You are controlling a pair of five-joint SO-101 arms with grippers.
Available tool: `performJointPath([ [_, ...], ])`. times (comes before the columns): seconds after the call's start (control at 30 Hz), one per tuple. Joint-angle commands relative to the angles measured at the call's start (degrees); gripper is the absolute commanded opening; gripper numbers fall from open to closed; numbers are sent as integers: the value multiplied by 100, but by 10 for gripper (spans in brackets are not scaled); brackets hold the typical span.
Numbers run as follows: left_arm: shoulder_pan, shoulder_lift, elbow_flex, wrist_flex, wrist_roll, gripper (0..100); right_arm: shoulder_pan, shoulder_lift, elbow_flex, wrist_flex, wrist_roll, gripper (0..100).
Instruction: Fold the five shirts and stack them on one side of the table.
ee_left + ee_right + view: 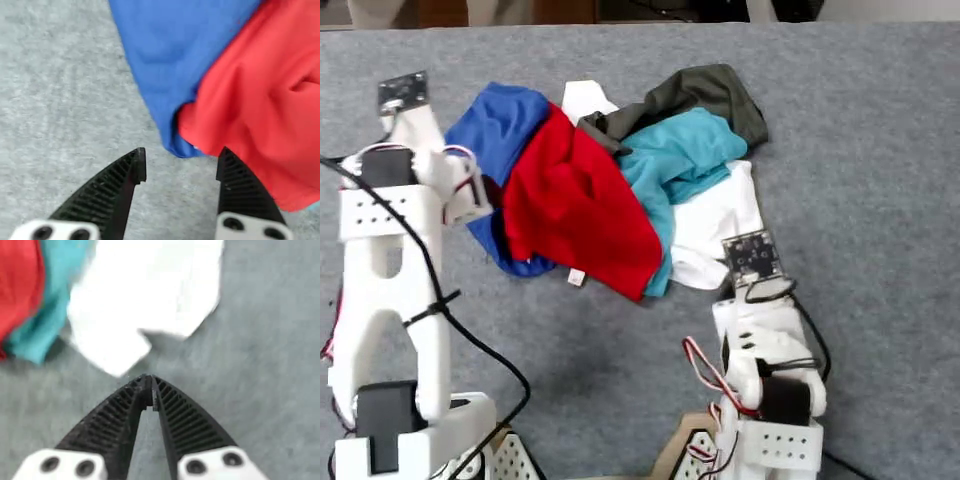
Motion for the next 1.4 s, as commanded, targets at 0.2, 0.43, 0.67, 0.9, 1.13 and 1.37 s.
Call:
performJointPath([
  [0.2,-826,-75,149,35,-695,235,-1270,2053,-2897,668,-105,9],
  [0.43,-1178,-75,308,141,-897,78,-2185,5411,-5622,870,-475,96],
  [0.67,-1468,-75,457,114,-897,57,-3046,8338,-7855,1116,-1204,159],
  [0.9,-1653,-75,765,-220,-905,60,-3679,10862,-10273,1327,-1793,161],
  [1.13,-1679,-75,774,-220,-1125,60,-3916,12927,-12435,2145,-1793,161],
  [1.37,-1679,-31,782,-220,-1125,60,-3890,14721,-14352,2954,-1802,159],
])
